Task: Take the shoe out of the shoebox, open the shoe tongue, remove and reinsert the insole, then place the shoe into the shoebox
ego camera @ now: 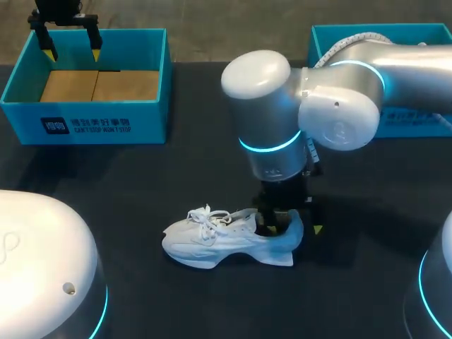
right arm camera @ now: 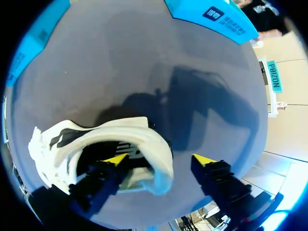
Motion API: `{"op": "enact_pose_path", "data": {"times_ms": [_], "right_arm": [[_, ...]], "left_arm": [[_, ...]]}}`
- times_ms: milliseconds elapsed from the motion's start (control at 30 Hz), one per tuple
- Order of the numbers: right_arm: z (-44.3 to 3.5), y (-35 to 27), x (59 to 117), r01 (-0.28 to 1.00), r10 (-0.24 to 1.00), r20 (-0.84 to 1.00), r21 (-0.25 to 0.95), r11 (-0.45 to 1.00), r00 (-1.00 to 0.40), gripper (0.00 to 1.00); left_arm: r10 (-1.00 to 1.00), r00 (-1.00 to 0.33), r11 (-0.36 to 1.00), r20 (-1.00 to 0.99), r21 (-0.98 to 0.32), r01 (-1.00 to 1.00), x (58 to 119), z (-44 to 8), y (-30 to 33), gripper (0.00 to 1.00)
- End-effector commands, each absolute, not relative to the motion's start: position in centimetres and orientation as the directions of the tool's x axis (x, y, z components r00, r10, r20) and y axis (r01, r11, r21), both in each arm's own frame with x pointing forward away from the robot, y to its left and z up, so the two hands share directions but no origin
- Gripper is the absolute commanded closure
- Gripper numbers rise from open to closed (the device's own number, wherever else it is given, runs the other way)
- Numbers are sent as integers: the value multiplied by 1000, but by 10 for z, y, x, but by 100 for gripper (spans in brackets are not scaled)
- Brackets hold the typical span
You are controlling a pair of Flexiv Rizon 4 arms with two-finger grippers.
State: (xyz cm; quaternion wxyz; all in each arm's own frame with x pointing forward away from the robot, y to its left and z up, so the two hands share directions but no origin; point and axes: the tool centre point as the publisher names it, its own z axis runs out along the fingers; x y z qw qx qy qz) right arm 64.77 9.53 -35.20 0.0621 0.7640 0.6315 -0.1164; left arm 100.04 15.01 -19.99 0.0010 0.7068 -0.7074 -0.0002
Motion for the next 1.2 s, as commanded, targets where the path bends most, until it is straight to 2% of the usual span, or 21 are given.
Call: {"op": "enact_pose_path", "data": {"times_ms": [33,333,600,700,800,1200], "right_arm": [[-330,82,642,987,973,-183,-49,-151,139,0],[-283,56,648,999,999,-9,3,47,-47,0],[-266,39,656,986,981,97,1,167,-167,0],[-262,34,660,981,968,164,-15,194,-189,0],[-259,28,664,966,914,322,5,259,-247,0],[-259,28,664,966,914,322,5,259,-247,0]], "left_arm": [[-1000,-1,1,1,2,-1000,1000,-200,150,0],[-1000,-1,1,1,2,-1000,1000,-200,150,0],[-1000,-1,1,1,2,-1000,1000,-200,150,0],[-1000,-1,1,1,2,-1000,1000,-200,150,0],[-1000,-1,1,1,2,-1000,1000,-200,150,0],[-1000,-1,1,1,2,-1000,1000,-200,150,0]]}}
